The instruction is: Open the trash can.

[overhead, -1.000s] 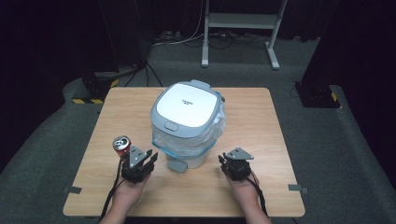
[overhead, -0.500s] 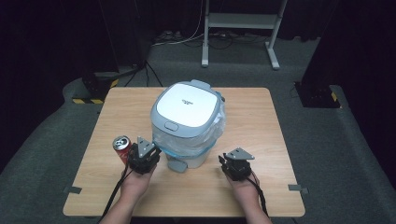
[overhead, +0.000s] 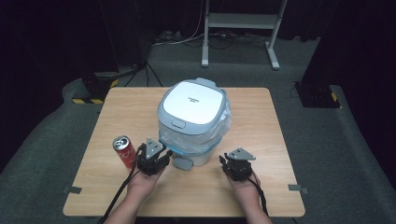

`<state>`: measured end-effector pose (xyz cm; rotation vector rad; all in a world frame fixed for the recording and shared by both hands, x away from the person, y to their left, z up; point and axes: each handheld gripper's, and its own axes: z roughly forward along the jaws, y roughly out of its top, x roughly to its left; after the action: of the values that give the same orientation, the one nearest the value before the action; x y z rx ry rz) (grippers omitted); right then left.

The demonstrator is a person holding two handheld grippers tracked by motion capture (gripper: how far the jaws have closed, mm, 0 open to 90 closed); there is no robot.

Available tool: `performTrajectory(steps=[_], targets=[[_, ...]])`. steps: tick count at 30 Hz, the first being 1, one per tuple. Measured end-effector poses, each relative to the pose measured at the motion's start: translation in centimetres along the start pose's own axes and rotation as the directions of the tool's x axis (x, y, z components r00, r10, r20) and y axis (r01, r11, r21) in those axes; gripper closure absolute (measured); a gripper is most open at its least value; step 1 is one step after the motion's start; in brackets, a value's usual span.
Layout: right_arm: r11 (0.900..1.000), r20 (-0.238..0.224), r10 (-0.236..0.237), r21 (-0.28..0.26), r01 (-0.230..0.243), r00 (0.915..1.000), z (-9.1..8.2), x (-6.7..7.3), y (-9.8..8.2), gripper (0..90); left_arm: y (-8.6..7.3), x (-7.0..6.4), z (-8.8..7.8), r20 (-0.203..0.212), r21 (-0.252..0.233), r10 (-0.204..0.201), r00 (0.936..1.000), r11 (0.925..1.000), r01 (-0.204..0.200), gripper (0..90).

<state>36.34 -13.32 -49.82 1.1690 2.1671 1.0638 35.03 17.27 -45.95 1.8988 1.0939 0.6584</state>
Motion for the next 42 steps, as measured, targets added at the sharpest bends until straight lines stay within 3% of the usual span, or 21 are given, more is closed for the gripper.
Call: performTrajectory(steps=[3,6,10,12,15,18,20,21,22,23,24,25,27,31,33,34,35,39,40,42], targets=[[1.000,0.000,0.007,0.002,-0.007,1.0000,0.0,-0.3,-0.1,70.3,0.2,-0.1,0.0,0.052,-0.046,0.019,0.9984,0.9988,-0.017,31.5],[1.000,-0.002,0.010,0.002,-0.010,1.0000,0.0,-0.3,-0.1,69.7,0.5,-0.2,0.1,0.068,-0.070,0.019,0.9975,0.9974,-0.015,19.8],[1.000,-0.001,0.012,0.001,-0.012,0.9999,-0.1,-0.4,-0.1,68.9,1.0,-0.3,0.6,0.089,-0.085,0.027,0.9956,0.9962,-0.019,13.0],[1.000,-0.003,0.012,0.001,-0.012,0.9999,-0.1,-0.4,-0.1,68.4,1.1,-0.3,0.7,0.091,-0.080,0.030,0.9954,0.9965,-0.022,14.6],[1.000,-0.003,0.016,0.004,-0.016,0.9999,-0.1,-0.4,-0.2,67.8,1.1,-0.4,0.5,0.127,-0.078,0.035,0.9913,0.9966,-0.025,15.1],[1.000,-0.001,0.017,0.008,-0.017,0.9998,0.0,-0.5,-0.2,67.1,0.9,-1.4,0.4,0.162,-0.084,0.074,0.9841,0.9946,-0.061,18.5],[1.000,0.003,0.021,0.008,-0.021,0.9998,0.0,-0.5,-0.2,66.4,0.8,-2.3,0.4,0.200,-0.090,0.102,0.9745,0.9923,-0.085,25.1],[1.000,0.003,0.025,0.006,-0.025,0.9997,0.0,-0.5,-0.2,66.1,0.7,-3.1,0.4,0.207,-0.095,0.135,0.9689,0.9885,-0.117,27.4],[1.000,0.003,0.025,0.006,-0.025,0.9997,0.0,-0.5,-0.2,66.1,0.7,-3.1,0.4,0.207,-0.095,0.135,0.9689,0.9885,-0.117,28.9],[1.000,0.003,0.026,0.004,-0.026,0.9997,0.0,-0.6,-0.2,66.0,0.6,-3.2,0.4,0.199,-0.097,0.134,0.9707,0.9884,-0.116,28.9],[0.999,0.003,0.033,-0.004,-0.033,0.9995,-0.2,-0.7,-0.2,66.0,0.5,-3.1,0.4,0.193,-0.097,0.125,0.9732,0.9895,-0.107,38.4],[0.999,0.003,0.033,-0.004,-0.033,0.9995,-0.2,-0.7,-0.2,66.0,0.4,-2.9,0.4,0.179,-0.100,0.107,0.9780,0.9909,-0.090,38.4],[0.999,0.001,0.042,-0.006,-0.042,0.9991,-0.3,-0.8,-0.2,67.7,0.1,-1.9,0.3,0.142,-0.105,0.065,0.9877,0.9932,-0.051,54.7],[0.998,-0.005,0.053,-0.016,-0.053,0.9986,-0.4,-1.1,-0.2,72.4,0.1,-0.3,0.5,0.037,-0.074,-0.022,0.9991,0.9969,0.025,75.3],[0.998,0.003,0.061,-0.021,-0.061,0.9982,-0.5,-1.1,-0.1,75.3,0.6,0.3,0.9,-0.041,-0.074,-0.063,0.9971,0.9954,0.060,77.7],[0.998,0.003,0.061,-0.021,-0.061,0.9982,-0.5,-1.1,-0.1,75.3,0.6,0.3,0.9,-0.041,-0.074,-0.063,0.9971,0.9954,0.060,79.0],[0.998,-0.005,0.060,-0.029,-0.060,0.9982,-0.6,-1.2,0.0,76.5,1.1,0.4,1.4,-0.075,-0.064,-0.061,0.9953,0.9964,0.056,79.6],[0.998,0.005,0.057,-0.037,-0.057,0.9984,-0.8,-1.2,0.0,76.4,1.8,0.6,2.1,-0.073,-0.050,-0.080,0.9942,0.9958,0.076,82.1],[0.998,0.006,0.057,-0.037,-0.057,0.9984,-0.8,-1.2,0.0,76.3,2.0,0.4,2.2,-0.058,-0.050,-0.073,0.9956,0.9963,0.070,83.1],[0.998,0.009,0.059,-0.037,-0.058,0.9982,-0.8,-1.3,0.0,75.7,2.0,-0.3,2.2,-0.072,-0.052,-0.043,0.9965,0.9979,0.039,89.6]])
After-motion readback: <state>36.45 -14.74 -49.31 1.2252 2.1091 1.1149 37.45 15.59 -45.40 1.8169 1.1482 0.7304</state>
